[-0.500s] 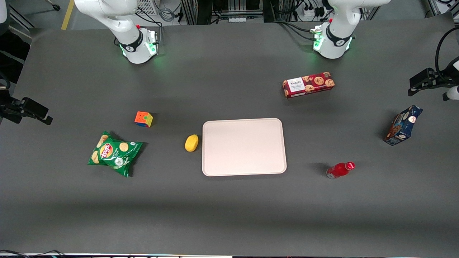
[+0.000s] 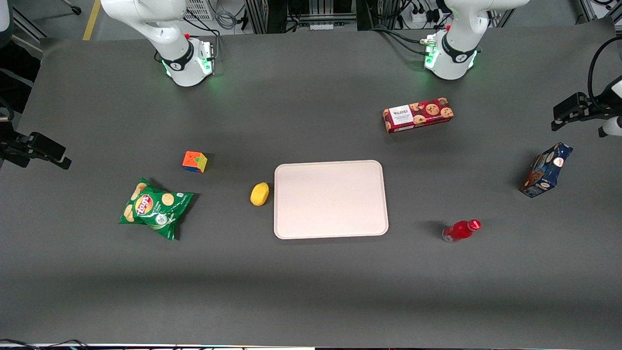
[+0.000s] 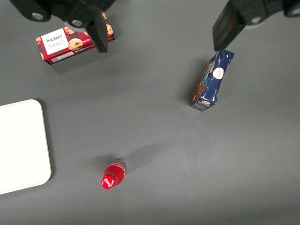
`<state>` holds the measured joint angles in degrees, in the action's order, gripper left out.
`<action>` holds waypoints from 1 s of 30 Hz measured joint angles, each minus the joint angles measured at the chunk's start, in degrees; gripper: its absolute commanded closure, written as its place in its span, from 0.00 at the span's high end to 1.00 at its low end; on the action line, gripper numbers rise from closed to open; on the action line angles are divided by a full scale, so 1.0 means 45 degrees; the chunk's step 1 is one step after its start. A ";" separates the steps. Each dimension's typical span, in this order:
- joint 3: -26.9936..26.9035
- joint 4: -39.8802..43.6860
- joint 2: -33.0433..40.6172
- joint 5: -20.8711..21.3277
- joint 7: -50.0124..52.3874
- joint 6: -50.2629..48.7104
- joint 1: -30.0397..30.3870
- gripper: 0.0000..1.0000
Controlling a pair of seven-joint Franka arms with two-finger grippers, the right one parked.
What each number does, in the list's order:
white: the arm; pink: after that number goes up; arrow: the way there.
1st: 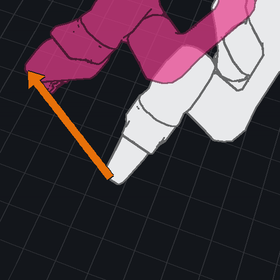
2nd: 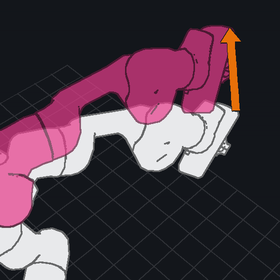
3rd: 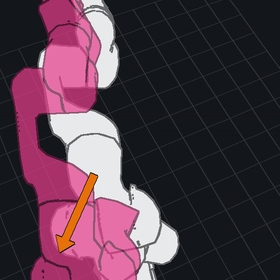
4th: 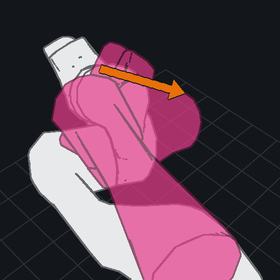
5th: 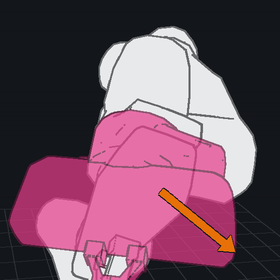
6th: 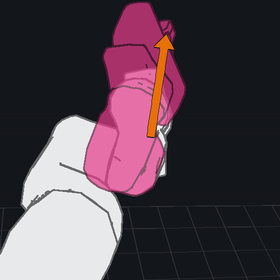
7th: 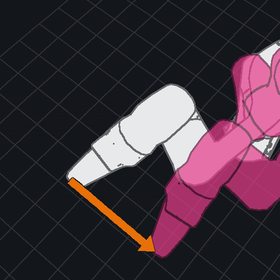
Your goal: Place cookie box on tray
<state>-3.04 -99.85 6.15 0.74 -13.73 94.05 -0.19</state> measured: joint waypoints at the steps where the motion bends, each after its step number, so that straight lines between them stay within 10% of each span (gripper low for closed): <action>1: 0.0007 0.0000 -0.0002 0.0000 0.0000 0.0000 0.0000 1.00; 15: -0.0235 0.0019 0.0013 0.1171 -0.0869 -0.0125 0.0022 1.00; 30: -0.3118 -0.0066 0.0031 0.2053 -0.8902 -0.0856 0.0130 1.00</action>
<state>-17.07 -100.15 6.29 9.98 -53.79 90.20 0.40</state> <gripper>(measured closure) 0.000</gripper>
